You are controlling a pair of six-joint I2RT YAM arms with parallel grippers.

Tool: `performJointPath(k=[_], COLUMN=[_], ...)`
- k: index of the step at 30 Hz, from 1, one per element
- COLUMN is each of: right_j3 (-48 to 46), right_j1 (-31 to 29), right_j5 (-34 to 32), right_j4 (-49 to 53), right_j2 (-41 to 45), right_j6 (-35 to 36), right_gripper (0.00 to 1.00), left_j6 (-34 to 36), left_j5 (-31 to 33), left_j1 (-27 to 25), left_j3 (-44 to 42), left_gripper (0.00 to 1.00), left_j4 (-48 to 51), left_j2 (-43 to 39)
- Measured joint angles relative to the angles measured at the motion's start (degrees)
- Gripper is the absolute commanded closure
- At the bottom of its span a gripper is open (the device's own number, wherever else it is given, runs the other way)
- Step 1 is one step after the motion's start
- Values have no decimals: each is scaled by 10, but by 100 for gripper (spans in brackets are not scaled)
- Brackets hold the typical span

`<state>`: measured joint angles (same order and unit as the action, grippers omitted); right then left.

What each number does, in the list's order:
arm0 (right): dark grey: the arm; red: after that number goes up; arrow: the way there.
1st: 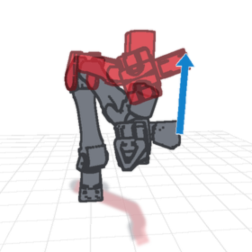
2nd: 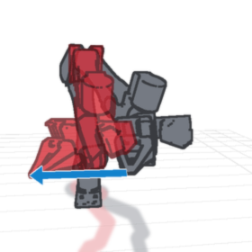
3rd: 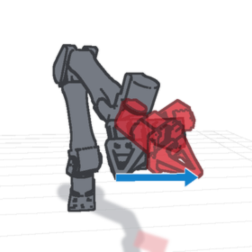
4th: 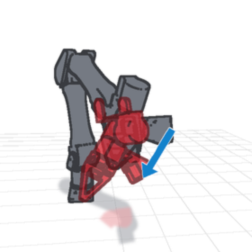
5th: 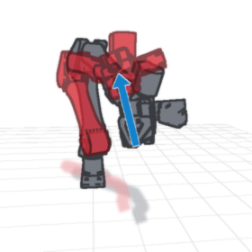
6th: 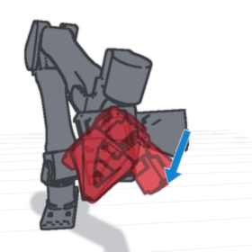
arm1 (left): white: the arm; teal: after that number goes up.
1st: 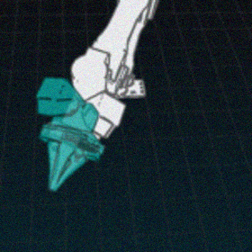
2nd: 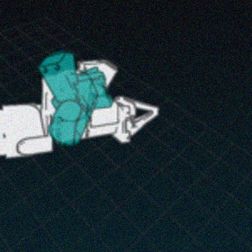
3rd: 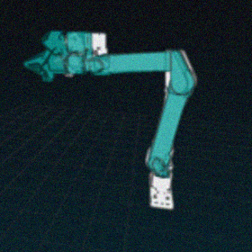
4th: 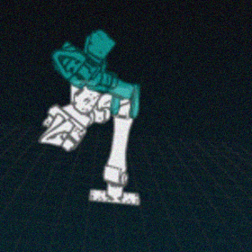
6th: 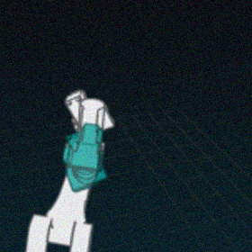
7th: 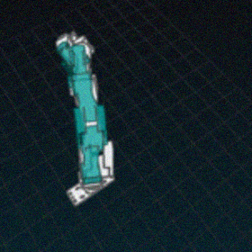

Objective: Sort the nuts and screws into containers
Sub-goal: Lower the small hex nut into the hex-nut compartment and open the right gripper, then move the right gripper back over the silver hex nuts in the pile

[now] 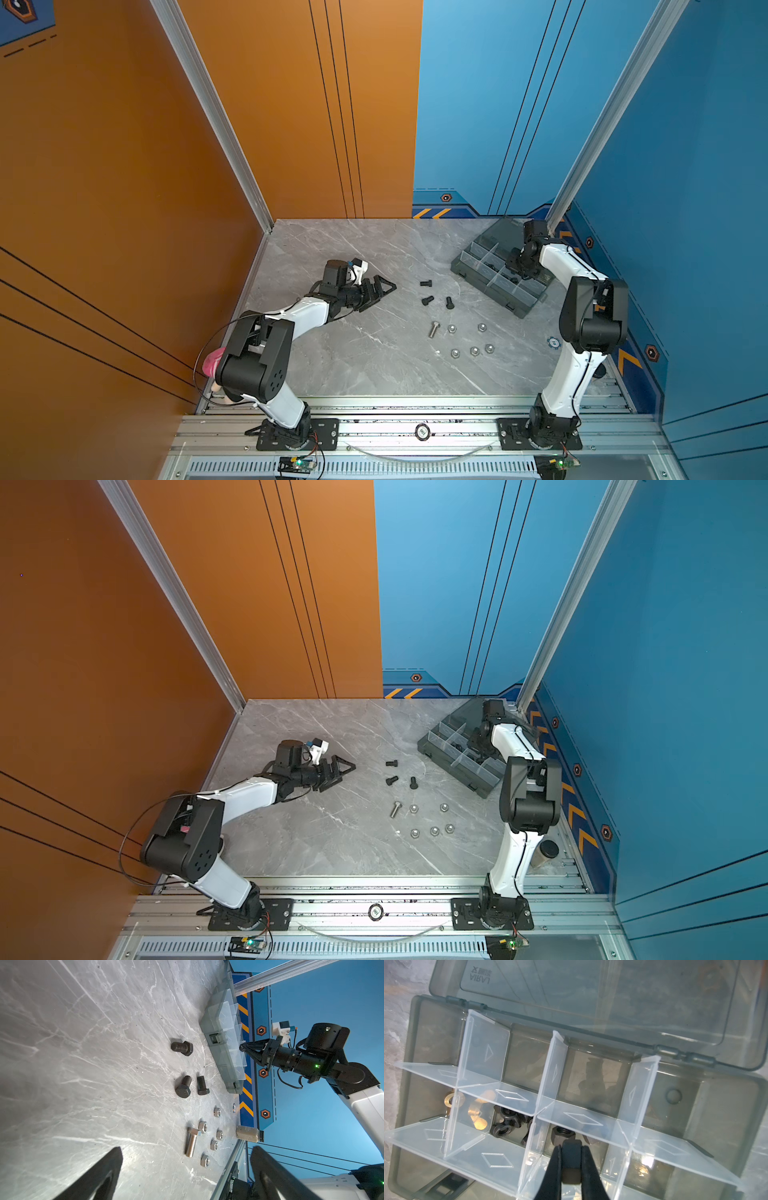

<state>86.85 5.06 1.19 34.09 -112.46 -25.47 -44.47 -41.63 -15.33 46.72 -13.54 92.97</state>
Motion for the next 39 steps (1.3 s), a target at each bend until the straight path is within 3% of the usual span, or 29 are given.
performJointPath(k=[8, 22, 30, 39], right_j3=[15, 24, -58, -182], right_j1=[0, 2, -14, -94], right_j5=[0, 23, 81, 91], right_j4=[15, 33, 41, 66], right_j2=[-4, 0, 109, 207], right_j6=[2, 6, 6, 1], right_gripper=[75, 67, 63, 58], left_j6=[0, 0, 0, 0], left_j5=[0, 0, 0, 0], left_j1=[-4, -4, -4, -6], left_j3=[3, 10, 10, 10], left_gripper=[2, 2, 2, 2], left_j4=[0, 0, 0, 0], left_j2=[9, 11, 11, 11])
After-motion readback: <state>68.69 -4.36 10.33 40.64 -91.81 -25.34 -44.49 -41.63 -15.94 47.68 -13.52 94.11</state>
